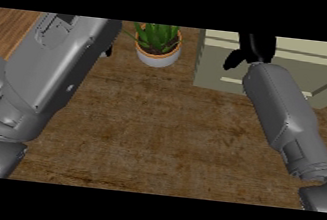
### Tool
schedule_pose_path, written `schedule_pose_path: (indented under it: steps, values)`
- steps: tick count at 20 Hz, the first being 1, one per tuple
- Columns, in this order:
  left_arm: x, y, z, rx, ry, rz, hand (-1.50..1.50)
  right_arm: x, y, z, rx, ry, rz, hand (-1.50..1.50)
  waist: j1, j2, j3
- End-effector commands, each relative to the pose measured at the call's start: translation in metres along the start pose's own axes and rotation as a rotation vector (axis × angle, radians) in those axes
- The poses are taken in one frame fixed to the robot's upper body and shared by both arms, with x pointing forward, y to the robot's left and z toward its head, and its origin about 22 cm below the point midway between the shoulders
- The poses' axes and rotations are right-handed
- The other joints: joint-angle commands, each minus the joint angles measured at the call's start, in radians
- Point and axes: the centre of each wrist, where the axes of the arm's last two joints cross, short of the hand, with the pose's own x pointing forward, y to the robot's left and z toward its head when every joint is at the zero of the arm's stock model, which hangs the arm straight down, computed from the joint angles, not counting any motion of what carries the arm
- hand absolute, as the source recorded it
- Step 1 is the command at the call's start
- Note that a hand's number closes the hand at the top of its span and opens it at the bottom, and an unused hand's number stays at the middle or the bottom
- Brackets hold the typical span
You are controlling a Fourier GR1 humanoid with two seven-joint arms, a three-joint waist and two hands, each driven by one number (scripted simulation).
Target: Pick up the can, place it into the drawer and close the drawer
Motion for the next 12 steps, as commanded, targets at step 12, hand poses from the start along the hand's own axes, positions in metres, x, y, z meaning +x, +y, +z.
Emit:
schedule_pose_path:
  steps: [12]
  values:
    - [-0.013,0.045,0.011,-0.014,0.009,0.001,-1.50,0.029,-0.030,-0.038,-0.117,-0.020,-0.231,-1.50,0.021,-0.001,-0.004]
